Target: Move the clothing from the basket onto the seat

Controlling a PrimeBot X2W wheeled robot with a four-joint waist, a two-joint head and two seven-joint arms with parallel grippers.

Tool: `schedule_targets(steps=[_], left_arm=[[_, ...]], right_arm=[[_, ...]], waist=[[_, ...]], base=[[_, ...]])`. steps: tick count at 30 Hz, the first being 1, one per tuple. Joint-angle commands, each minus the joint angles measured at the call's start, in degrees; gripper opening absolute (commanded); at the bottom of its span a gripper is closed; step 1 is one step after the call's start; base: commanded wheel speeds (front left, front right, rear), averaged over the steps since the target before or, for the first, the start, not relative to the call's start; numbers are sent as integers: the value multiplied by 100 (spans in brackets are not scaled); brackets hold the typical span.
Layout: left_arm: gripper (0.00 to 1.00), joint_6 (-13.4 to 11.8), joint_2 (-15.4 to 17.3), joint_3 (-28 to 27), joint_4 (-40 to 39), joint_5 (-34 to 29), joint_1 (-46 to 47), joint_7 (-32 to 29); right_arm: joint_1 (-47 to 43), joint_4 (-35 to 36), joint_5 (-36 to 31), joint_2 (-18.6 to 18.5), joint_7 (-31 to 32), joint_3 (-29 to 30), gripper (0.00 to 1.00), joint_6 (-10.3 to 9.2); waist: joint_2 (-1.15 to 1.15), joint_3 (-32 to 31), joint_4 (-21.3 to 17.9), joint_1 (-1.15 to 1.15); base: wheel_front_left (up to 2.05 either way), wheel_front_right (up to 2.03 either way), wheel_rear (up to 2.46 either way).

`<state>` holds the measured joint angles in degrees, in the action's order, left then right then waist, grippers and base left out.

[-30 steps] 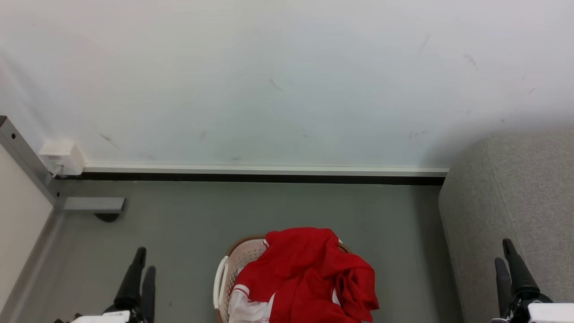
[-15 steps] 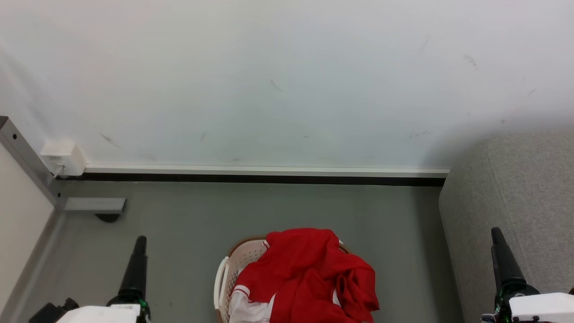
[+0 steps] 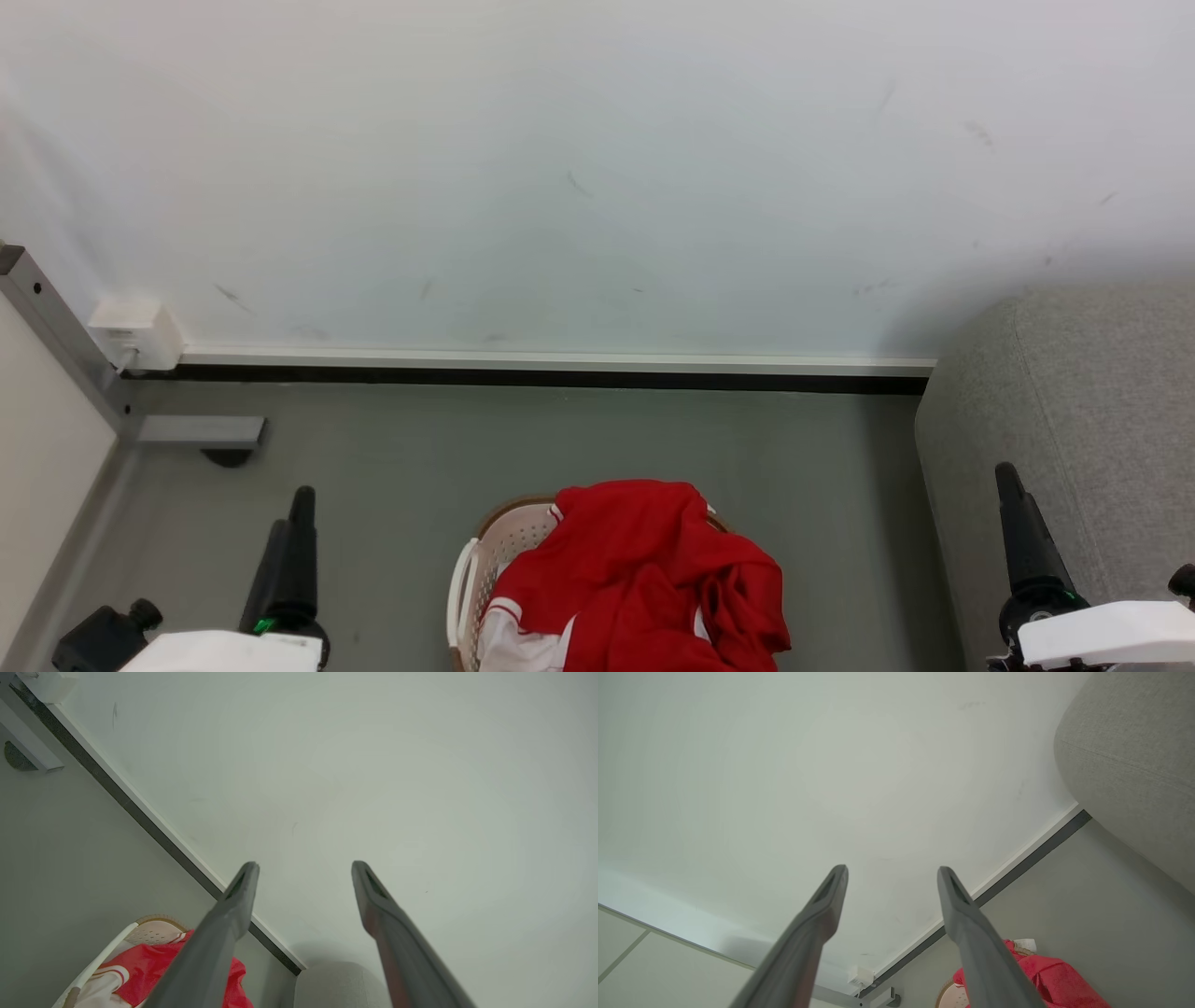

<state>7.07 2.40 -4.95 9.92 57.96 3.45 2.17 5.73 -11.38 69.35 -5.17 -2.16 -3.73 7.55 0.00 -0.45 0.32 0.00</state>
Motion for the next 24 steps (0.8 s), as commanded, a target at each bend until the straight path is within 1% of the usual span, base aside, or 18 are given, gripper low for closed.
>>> schedule_targets(steps=[1, 7, 11, 17, 24], left_arm=[[100, 28, 30, -9, -112, -295, 24, 77], [100, -47, 33, 85, -89, -1034, -7, 190], [100, -151, 54, 182, -61, -1501, -30, 266], [100, -285, 93, 247, -43, -1942, -64, 381], [100, -323, 135, 288, -59, -2389, -78, 495]], right_arm=[[156, 86, -241, -66, -72, -63, 100, -3], [154, 70, -750, -128, -191, -214, 100, -4], [166, 18, -1153, -217, -269, -329, 100, -4], [181, -30, -1715, -205, -375, -360, 100, -5], [157, -21, -2126, -200, -496, -379, 100, -6]], waist=[[0, -7, 1, 0], [0, -34, 5, 0], [0, -46, 8, 0], [0, -63, 11, 0], [0, -75, 26, 0]], base=[[0, 0, 0], [0, 0, 0], [0, 0, 0], [0, 0, 0], [0, 0, 0]])
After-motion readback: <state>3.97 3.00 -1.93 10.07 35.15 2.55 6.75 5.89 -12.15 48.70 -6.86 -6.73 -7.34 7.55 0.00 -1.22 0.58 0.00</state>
